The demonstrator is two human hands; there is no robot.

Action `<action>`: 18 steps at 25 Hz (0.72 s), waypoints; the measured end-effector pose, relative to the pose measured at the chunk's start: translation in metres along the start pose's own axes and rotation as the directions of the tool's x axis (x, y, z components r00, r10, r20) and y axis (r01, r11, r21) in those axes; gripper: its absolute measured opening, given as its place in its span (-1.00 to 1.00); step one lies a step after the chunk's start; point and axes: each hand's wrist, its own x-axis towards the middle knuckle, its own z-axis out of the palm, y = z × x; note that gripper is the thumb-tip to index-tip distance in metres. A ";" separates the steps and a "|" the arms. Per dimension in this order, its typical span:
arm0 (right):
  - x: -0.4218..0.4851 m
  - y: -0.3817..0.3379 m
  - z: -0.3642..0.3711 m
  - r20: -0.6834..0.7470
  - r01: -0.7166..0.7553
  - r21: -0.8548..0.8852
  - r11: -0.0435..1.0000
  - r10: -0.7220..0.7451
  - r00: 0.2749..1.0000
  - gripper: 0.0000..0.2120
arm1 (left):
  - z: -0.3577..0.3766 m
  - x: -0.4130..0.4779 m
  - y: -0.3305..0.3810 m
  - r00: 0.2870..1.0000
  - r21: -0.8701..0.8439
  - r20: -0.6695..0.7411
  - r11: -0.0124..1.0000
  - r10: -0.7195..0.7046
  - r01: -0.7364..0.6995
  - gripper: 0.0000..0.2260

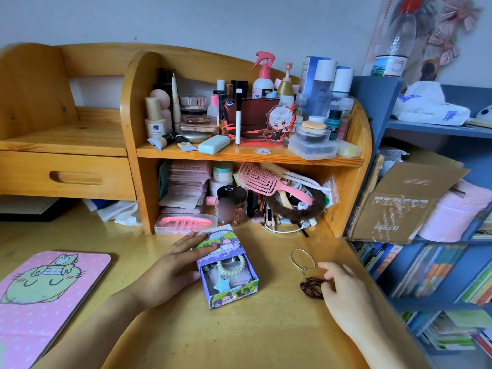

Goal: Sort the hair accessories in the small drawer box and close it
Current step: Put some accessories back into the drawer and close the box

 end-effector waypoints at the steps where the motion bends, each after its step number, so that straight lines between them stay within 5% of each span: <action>1: 0.000 0.000 0.001 -0.005 -0.004 -0.011 1.000 0.004 1.000 -0.62 | 0.000 0.000 0.000 1.000 0.002 0.002 1.000 -0.001 0.001 -0.49; 9: -0.010 -0.038 0.017 -0.085 0.188 -0.070 0.980 -0.193 0.977 -0.52 | -0.001 -0.001 0.002 1.000 -0.004 0.006 1.000 -0.016 0.016 -0.47; 13: -0.008 -0.060 0.027 0.085 0.241 0.317 0.918 -0.280 0.956 -0.29 | -0.001 0.001 0.008 0.999 -0.002 0.004 0.999 -0.034 0.034 -0.47; 18: 0.003 -0.076 0.038 0.375 0.185 0.411 0.893 -0.350 0.858 -0.01 | 0.003 -0.007 0.018 0.989 -0.001 -0.057 0.991 -0.137 0.137 -0.34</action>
